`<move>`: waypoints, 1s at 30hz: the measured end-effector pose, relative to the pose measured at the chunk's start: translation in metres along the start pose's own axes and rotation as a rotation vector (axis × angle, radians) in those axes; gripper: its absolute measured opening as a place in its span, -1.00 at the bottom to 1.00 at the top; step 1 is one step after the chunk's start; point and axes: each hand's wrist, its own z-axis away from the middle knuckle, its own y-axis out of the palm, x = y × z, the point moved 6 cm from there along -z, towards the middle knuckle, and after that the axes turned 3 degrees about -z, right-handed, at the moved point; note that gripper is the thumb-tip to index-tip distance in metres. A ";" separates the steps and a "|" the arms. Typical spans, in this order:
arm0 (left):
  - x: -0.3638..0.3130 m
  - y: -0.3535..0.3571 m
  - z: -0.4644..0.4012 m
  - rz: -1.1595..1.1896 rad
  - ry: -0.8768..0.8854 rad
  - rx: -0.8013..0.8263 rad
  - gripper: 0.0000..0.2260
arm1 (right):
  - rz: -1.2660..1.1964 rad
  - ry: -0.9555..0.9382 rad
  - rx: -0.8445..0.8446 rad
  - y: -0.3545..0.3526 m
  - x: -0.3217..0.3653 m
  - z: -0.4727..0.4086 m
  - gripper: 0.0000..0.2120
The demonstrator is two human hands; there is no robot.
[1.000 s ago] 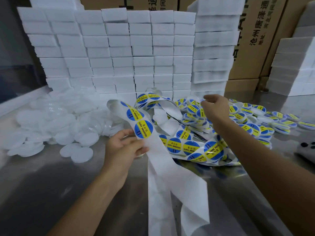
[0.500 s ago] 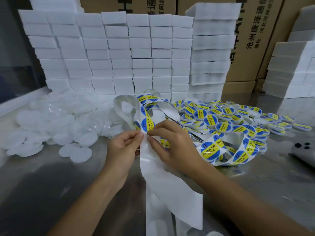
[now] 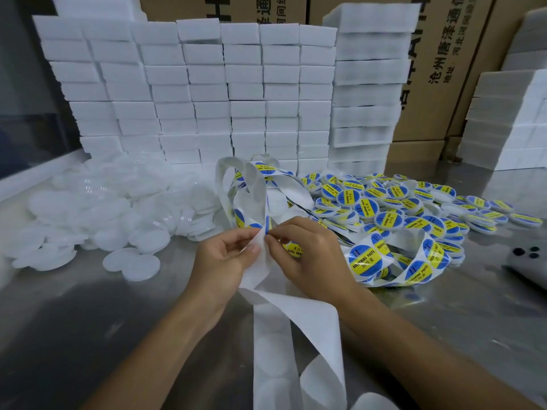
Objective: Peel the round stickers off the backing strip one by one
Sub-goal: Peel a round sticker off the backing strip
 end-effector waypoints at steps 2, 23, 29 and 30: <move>0.001 0.000 0.000 -0.005 -0.011 -0.006 -0.76 | -0.017 0.003 -0.004 0.000 0.000 0.000 -0.92; -0.004 -0.038 -0.009 -0.543 0.052 -0.295 -0.81 | -0.469 0.749 -0.277 -0.023 -0.064 0.005 -0.90; -0.012 -0.076 -0.012 -1.351 -0.012 -0.474 -0.80 | -0.474 0.668 -0.330 -0.027 -0.055 0.001 -0.92; -0.007 -0.084 -0.014 -1.433 -0.116 -0.450 -0.75 | -0.478 0.664 -0.335 -0.028 -0.054 0.001 -0.92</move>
